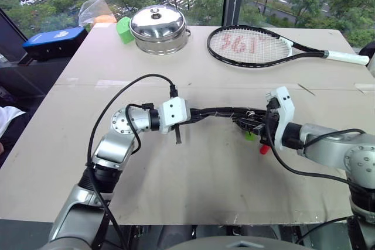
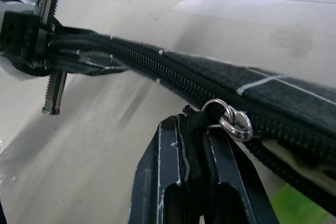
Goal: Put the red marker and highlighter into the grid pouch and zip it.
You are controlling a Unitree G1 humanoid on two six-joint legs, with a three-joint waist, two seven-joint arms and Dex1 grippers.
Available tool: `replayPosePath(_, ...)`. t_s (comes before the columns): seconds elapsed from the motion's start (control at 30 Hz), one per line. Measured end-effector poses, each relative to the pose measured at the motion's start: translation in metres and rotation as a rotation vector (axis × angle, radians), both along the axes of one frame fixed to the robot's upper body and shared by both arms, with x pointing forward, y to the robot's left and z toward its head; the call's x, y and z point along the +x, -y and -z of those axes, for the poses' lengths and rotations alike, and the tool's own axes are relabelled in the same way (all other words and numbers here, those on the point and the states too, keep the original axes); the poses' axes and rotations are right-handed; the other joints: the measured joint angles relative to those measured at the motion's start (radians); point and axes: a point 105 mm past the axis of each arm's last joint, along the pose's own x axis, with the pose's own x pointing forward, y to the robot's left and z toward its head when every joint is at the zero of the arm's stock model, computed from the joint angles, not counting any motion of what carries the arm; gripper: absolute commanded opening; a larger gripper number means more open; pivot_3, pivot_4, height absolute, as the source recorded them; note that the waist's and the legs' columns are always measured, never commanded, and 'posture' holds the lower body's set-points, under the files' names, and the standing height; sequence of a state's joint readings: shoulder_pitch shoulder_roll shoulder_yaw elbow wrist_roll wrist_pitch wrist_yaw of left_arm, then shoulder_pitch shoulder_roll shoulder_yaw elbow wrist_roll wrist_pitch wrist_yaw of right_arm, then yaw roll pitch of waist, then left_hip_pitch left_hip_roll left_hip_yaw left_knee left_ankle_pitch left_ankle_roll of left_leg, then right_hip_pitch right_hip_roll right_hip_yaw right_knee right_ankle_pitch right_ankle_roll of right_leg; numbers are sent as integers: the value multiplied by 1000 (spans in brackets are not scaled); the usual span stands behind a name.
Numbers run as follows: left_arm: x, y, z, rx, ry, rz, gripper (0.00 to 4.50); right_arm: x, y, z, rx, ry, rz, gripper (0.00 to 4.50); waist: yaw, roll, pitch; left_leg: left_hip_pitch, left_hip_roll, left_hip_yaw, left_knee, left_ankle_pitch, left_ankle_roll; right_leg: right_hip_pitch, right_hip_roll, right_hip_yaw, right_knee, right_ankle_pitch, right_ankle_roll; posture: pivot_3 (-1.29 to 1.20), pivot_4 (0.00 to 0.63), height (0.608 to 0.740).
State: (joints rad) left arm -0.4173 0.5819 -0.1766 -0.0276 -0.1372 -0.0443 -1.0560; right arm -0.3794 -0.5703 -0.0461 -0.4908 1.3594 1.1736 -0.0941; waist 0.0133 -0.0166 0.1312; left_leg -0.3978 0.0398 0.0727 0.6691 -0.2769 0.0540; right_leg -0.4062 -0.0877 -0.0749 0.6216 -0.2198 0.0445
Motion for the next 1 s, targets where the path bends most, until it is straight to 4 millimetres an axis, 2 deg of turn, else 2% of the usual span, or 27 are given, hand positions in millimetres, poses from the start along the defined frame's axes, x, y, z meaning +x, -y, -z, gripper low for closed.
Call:
replayPosePath(0.07, -1, 1, 0, 1, 7, 5, 0, 5, -4, -3, 5, 7, -5, 14, 0, 0, 0, 0, 0, 0, 0, 0, 0, 0, 0, 0, 0, 0, 0, 0, 150, 740)
replayPosePath(0.13, -1, 3, 2, 4, 12, 3, 0, 10, -16, -6, 16, 14, -41, 14, -2, 0, 0, 0, 0, 0, 0, 0, 0, 0, 0, 0, 1, 0, 0, 0, 150, 740)
replayPosePath(0.17, -3, 6, 4, 2, 13, 11, 0, 10, -26, -6, 20, 14, -79, 14, -2, 0, 0, 0, 0, 0, 0, 0, 0, -1, 0, 0, 1, 0, 0, 0, 150, 740)
replayPosePath(0.37, -2, 15, 2, -14, 31, 3, 0, 9, -54, -8, -8, 18, -231, 14, 0, 0, 0, 0, 0, 0, 0, 0, 0, -1, 0, 0, 2, 0, 0, 0, 150, 740)
replayPosePath(0.5, 3, 16, 2, -26, 18, -36, 0, 17, -62, -9, -56, 38, -296, 14, -1, 0, 0, 0, 0, 1, 0, 0, 0, -1, 0, 0, 2, 0, 0, 0, 150, 740)
replayPosePath(0.7, 8, 18, 8, -26, -5, -76, 0, 24, -63, -4, -110, 77, -326, 14, -2, 0, 0, 0, 0, 1, 0, 0, 0, -1, 0, 0, 3, 0, 0, 0, 150, 740)
replayPosePath(0.8, 9, 22, 10, -57, -31, -96, 0, 25, -53, 2, -133, 125, -304, 855, 4, -1, -1, 0, 0, 0, 0, 0, 0, -1, -1, -1, 2, 0, 0, 0, 150, 740)
replayPosePath(0.87, 8, 24, 12, -64, -45, -92, 0, 19, -44, 7, -119, 124, -283, 1938, 4, -1, -1, -1, -1, 0, 1, 0, 0, -1, -1, -1, 2, 0, 0, 0, 150, 740)
replayPosePath(0.9, 7, 26, 13, -69, -50, -87, 0, 15, -40, 8, -114, 129, -280, 2269, 3, -1, -1, -1, -1, 1, 1, 0, 0, -1, -1, 0, 2, 0, 0, 0, 150, 740)
replayPosePath(0.97, 7, 28, 7, -91, -36, -81, 0, 1, -21, 18, -157, 110, -260, 2360, 4, -1, -1, -2, 0, -1, 0, 0, 0, -1, -1, -1, 1, 0, 0, 0, 150, 740)
replayPosePath(1.0, 8, 27, 4, -95, -27, -87, 0, -5, -11, 18, -158, 106, -241, 2208, 3, -1, 0, -2, 0, -1, 0, 0, 0, -1, -2, -1, 1, 0, 0, 0, 150, 740)
